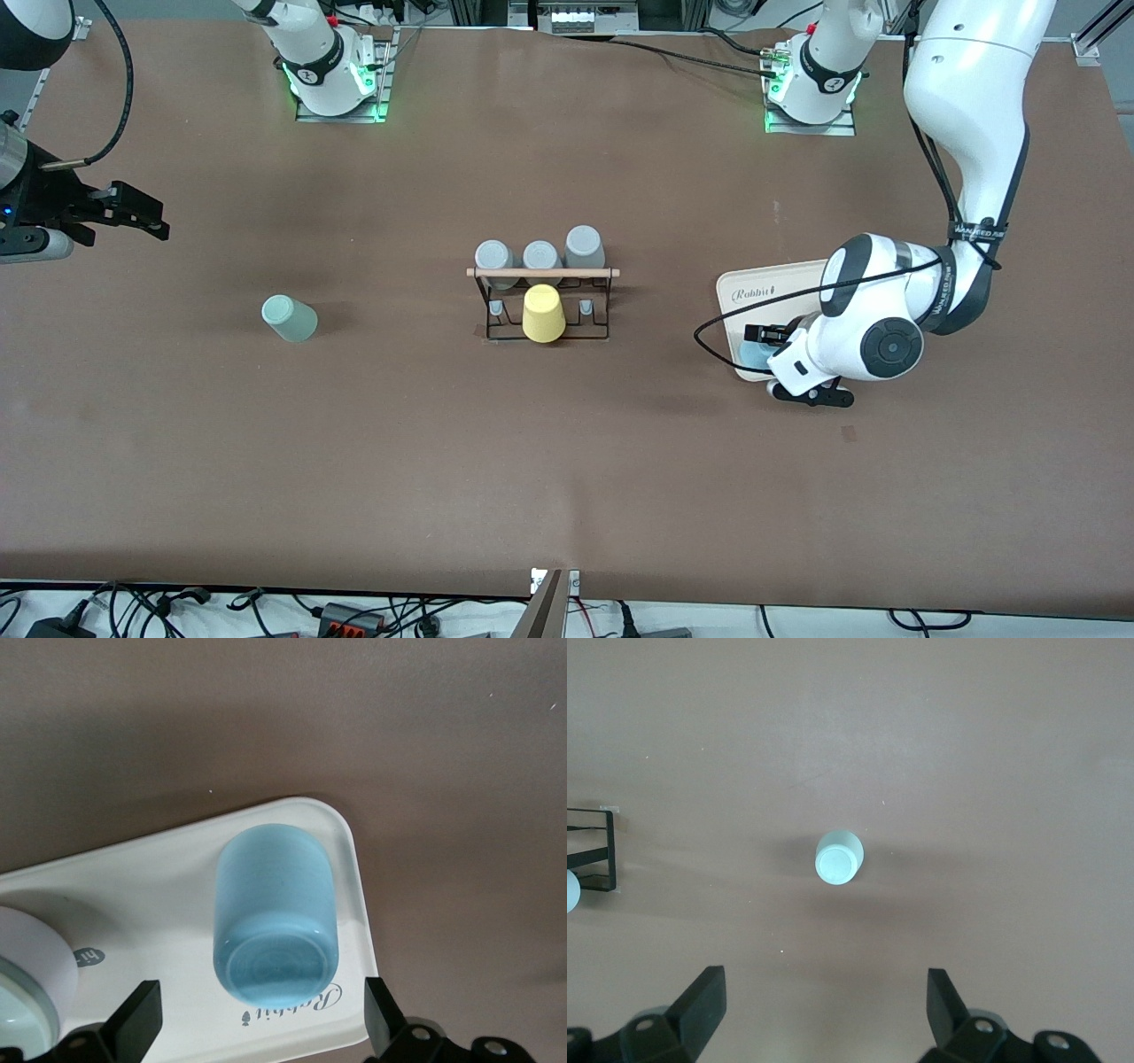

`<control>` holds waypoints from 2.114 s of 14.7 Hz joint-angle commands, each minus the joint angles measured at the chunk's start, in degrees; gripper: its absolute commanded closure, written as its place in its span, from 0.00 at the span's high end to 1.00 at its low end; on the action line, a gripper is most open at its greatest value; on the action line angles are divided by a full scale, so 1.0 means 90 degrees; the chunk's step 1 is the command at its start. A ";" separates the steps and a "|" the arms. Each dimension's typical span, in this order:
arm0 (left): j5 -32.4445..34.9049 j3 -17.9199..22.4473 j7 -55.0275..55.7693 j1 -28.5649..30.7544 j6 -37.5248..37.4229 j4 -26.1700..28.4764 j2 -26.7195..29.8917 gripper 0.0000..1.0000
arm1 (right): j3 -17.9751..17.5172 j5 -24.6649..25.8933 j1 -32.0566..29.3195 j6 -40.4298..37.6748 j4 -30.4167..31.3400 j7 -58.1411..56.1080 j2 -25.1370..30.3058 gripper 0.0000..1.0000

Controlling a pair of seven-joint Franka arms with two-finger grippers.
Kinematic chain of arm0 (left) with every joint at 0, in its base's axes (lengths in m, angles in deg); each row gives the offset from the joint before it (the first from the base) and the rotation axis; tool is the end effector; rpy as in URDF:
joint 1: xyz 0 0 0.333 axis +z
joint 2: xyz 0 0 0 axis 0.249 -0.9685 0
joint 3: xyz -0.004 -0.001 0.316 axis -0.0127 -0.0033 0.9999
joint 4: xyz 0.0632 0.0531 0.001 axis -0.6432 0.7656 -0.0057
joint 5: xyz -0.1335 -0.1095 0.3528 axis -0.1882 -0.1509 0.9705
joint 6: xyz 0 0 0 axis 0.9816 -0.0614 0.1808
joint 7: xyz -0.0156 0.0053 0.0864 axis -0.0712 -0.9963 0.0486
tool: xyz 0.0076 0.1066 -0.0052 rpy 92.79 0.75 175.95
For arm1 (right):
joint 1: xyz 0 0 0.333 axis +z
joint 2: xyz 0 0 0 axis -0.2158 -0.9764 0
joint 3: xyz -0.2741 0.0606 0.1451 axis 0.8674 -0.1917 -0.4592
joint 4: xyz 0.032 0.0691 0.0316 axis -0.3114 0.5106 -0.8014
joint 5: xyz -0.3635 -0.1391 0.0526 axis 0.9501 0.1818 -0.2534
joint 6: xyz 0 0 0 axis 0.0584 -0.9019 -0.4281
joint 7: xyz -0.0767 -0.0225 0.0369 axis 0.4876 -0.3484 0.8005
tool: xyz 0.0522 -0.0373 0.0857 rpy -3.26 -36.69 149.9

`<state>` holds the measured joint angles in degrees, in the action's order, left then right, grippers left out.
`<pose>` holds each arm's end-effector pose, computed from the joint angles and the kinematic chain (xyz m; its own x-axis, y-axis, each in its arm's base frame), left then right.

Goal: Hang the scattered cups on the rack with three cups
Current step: 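Close the left gripper on the light blue cup and lift it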

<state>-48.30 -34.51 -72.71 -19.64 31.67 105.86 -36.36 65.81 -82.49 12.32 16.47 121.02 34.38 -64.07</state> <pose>0.6361 -0.1503 0.2439 0.9407 -0.0954 -0.3256 -0.0794 -0.9949 0.0624 0.5652 -0.0142 0.5693 0.9950 0.0925 -0.0381 0.0922 -0.9957 -0.0089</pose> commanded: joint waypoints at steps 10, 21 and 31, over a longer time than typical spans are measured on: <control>-0.0073 0.0021 -0.0094 -0.0055 0.0403 -0.0209 -0.0379 0.69 | -0.0093 0.0071 -0.0091 -0.0010 -0.0072 -0.0041 -0.0049 1.00; -0.0073 0.0012 -0.0056 -0.0064 0.0315 -0.0238 -0.0341 0.29 | -0.0083 0.0071 -0.0111 -0.0059 -0.0072 -0.0051 -0.0088 1.00; -0.0912 -0.1432 0.0920 -0.0123 -0.2293 -0.2347 0.0578 0.06 | -0.0083 0.0071 -0.0111 -0.0078 -0.0072 -0.0051 -0.0088 1.00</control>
<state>-55.03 -44.26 -67.05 -20.68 12.50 88.19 -30.37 65.77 -82.49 12.06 16.47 121.00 34.31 -64.67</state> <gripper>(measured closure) 0.335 0.000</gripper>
